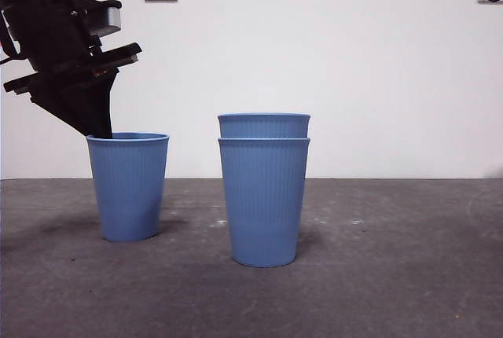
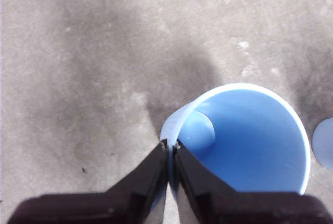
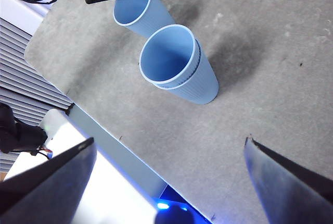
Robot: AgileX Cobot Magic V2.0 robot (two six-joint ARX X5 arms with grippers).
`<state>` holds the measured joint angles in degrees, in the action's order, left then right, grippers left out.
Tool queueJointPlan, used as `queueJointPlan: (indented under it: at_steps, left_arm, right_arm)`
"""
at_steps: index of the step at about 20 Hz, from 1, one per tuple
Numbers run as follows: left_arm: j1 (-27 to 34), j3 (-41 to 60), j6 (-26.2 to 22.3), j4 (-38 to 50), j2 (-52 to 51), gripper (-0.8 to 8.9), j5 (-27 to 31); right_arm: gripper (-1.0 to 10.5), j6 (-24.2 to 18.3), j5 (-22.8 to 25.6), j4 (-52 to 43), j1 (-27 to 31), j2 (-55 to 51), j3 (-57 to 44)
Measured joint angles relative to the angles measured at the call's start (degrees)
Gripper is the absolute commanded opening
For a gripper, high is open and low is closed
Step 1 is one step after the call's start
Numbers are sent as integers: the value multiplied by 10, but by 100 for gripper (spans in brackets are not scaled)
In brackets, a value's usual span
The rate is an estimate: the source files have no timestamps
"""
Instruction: Pick up the cup on the top,put the cup on the left,pick up the cup in the middle,put the cup on the right
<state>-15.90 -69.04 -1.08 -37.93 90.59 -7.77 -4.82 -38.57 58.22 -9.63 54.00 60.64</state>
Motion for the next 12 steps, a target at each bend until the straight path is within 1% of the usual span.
queueJointPlan:
  at_steps: [2,3,7,10,12]
  left_arm:
    - [1,0,0,-4,1,244,-1]
    - [1,0,0,-7,1,260,-1]
    - [1,0,0,-10,1,261,-1]
    - [2,-8,0,-16,-9,261,1]
    - [4,-35,0,-48,-39,261,1]
  right_arm:
    - [475,1,0,0,-2,0,0]
    - [475,1,0,0,-4,0,0]
    - [475,7,0,-9,-14,0,0]
    - [475,25,1,-39,-27,2,0]
    - [474,43,3,-73,-47,14,0]
